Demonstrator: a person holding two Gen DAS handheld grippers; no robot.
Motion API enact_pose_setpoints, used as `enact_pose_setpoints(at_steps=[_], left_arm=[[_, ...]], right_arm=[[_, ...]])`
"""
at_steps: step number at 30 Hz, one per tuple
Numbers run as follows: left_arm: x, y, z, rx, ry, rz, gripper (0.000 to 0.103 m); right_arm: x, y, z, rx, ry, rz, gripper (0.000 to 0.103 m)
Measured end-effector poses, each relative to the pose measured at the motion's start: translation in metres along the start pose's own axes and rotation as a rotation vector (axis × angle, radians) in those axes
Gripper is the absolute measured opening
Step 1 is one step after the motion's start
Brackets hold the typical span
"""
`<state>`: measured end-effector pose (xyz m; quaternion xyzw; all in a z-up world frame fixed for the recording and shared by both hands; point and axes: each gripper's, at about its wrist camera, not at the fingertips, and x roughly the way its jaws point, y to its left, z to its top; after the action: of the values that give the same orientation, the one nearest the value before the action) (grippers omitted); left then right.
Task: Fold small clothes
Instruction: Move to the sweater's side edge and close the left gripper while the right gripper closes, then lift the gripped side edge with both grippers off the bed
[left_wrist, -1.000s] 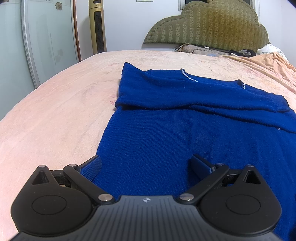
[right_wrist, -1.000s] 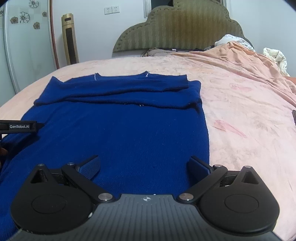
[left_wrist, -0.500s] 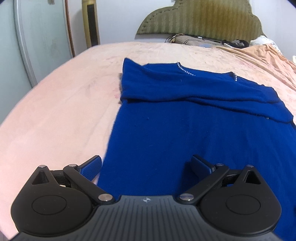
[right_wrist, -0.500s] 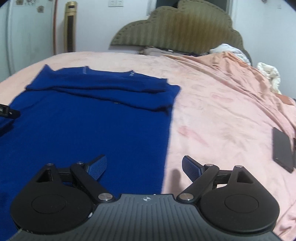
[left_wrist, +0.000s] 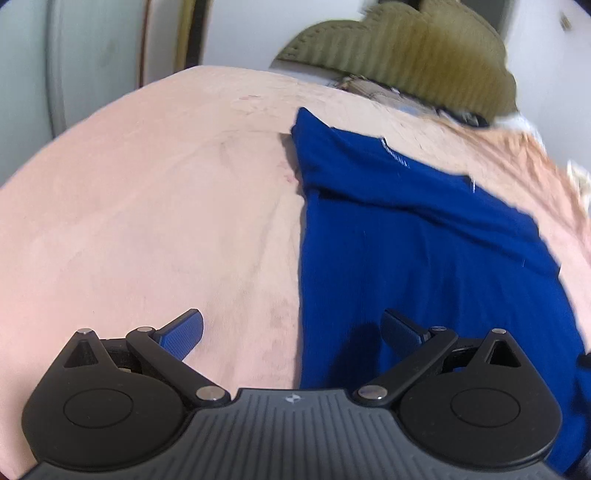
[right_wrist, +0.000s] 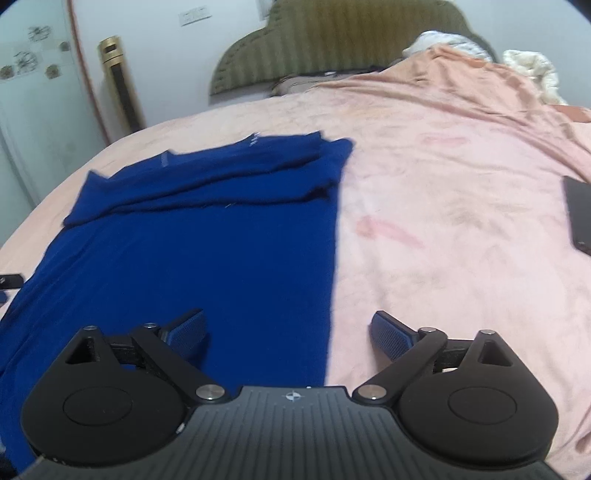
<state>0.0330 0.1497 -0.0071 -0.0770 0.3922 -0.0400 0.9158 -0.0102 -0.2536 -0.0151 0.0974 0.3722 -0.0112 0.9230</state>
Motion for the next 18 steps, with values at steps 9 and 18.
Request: enact_pose_setpoints(at_steps=[9,18], left_arm=[[-0.001,-0.059,-0.014,0.178,0.010,-0.007,0.043],[0.002,-0.080,0.016,0.117,-0.014,-0.103,0.010]], right_arm=[[-0.001,0.033,-0.006,-0.119,-0.010,0.067,0.023],[-0.007,0.032,0.024,-0.140,-0.116,0.044,0.005]])
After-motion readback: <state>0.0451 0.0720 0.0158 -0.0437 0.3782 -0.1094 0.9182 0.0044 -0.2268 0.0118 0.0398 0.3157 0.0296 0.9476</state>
